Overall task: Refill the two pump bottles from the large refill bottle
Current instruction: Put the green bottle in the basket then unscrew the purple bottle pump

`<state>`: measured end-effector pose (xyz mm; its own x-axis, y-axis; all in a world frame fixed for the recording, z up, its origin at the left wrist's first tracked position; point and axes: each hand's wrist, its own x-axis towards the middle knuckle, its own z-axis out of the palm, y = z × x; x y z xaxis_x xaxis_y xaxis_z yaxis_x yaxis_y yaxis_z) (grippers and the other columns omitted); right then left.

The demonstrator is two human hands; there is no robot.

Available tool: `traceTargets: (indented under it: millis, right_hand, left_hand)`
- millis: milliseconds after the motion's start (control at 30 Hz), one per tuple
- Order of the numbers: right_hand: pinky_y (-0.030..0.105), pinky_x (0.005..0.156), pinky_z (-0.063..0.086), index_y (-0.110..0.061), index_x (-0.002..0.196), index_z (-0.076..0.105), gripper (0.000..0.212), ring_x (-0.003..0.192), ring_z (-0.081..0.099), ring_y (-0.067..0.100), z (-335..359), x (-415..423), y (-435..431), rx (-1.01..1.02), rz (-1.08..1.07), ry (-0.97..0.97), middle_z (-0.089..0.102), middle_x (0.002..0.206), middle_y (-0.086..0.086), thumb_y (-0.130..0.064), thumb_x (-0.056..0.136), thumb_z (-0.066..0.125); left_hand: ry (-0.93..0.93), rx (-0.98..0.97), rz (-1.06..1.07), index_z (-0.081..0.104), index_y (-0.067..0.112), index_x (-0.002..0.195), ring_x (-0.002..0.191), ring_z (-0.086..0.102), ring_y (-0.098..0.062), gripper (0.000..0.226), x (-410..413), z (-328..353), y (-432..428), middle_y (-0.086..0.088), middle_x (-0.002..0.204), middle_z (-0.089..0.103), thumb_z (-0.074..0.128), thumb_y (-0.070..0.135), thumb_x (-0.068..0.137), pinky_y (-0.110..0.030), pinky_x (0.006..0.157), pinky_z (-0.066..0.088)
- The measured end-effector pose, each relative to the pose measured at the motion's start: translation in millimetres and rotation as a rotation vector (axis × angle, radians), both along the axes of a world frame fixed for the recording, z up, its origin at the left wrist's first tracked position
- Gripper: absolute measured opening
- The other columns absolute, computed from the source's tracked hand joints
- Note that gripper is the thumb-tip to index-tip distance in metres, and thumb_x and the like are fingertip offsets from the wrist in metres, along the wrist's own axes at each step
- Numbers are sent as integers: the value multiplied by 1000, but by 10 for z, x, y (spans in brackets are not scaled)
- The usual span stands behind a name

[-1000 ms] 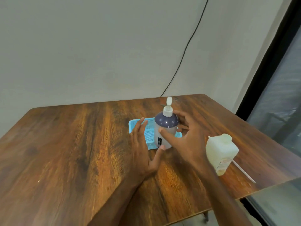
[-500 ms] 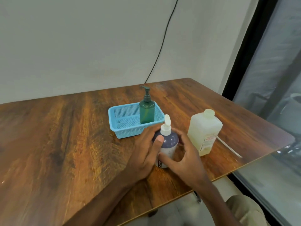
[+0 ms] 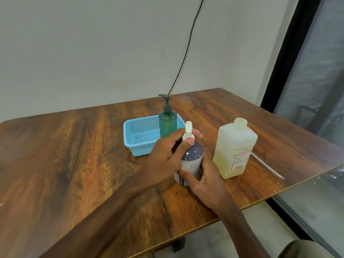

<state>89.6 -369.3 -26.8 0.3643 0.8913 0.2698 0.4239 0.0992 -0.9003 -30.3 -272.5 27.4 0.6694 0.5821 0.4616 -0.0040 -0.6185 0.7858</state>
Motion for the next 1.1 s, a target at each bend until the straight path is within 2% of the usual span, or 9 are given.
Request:
traceTargets:
  millis: [100,233,300,467,633,733,833,967,1100]
  right_hand:
    - [8,94,47,-36,146,37,84,119,53,-12,-36,41,27,2,-24,0,55,135,-23,-65,74,69]
    - [9,96,44,-35,150,34,87,124,52,-7,-74,27,36,8,-55,-36,52,140,-21,-64,75,69]
    - [10,99,41,-39,150,30,86,124,49,-9,-69,14,34,6,-67,-47,47,140,-28,-60,78,72]
    - [-2,91,38,-48,140,29,76,114,46,-26,-42,8,16,34,-64,-27,44,128,-41,-46,82,77]
    - [3,94,40,-43,137,40,65,118,51,-17,-36,-2,2,54,-68,-33,55,133,-26,-42,84,78]
    - [-3,84,39,-48,124,40,63,109,50,-27,-34,31,-19,90,-51,-40,51,119,-37,-19,85,80]
    - [-2,86,40,-42,137,38,67,112,49,-25,-46,30,-12,91,-27,-15,48,122,-40,-30,86,79]
    - [5,92,43,-36,148,36,80,120,52,-12,-60,23,27,86,-27,-15,52,136,-27,-57,80,73]
    - [3,93,43,-35,147,36,78,119,51,-15,-55,44,35,88,-18,-19,52,137,-23,-48,82,78]
  left_hand:
    - [51,126,124,77,23,124,109,71,-1,25,20,52,72,13,116,79,64,32,106,-23,92,57]
    - [-53,202,310,82,19,107,94,73,-1,26,64,35,-74,15,95,80,77,41,94,-22,79,57]
    - [-82,93,408,80,24,97,90,72,8,33,99,44,-103,25,89,75,89,51,79,-15,78,59]
    - [-43,-143,511,61,23,79,65,65,2,52,313,123,-104,12,74,70,95,60,64,-15,58,52]
    - [84,-90,447,71,28,94,82,70,-3,35,477,187,-143,12,84,74,74,63,89,-27,73,53]
    - [71,-83,345,73,30,107,89,71,-4,26,324,130,-301,8,94,77,61,53,103,-37,84,59]
    - [13,-63,283,64,38,136,112,66,6,31,66,2,-421,20,119,72,52,46,109,-29,97,58]
    - [-118,-148,367,72,42,112,107,70,8,18,-80,43,-373,27,109,76,75,32,98,-30,96,62]
    - [-76,-229,432,71,29,103,99,72,4,41,49,161,-203,16,104,78,95,44,73,-21,85,62]
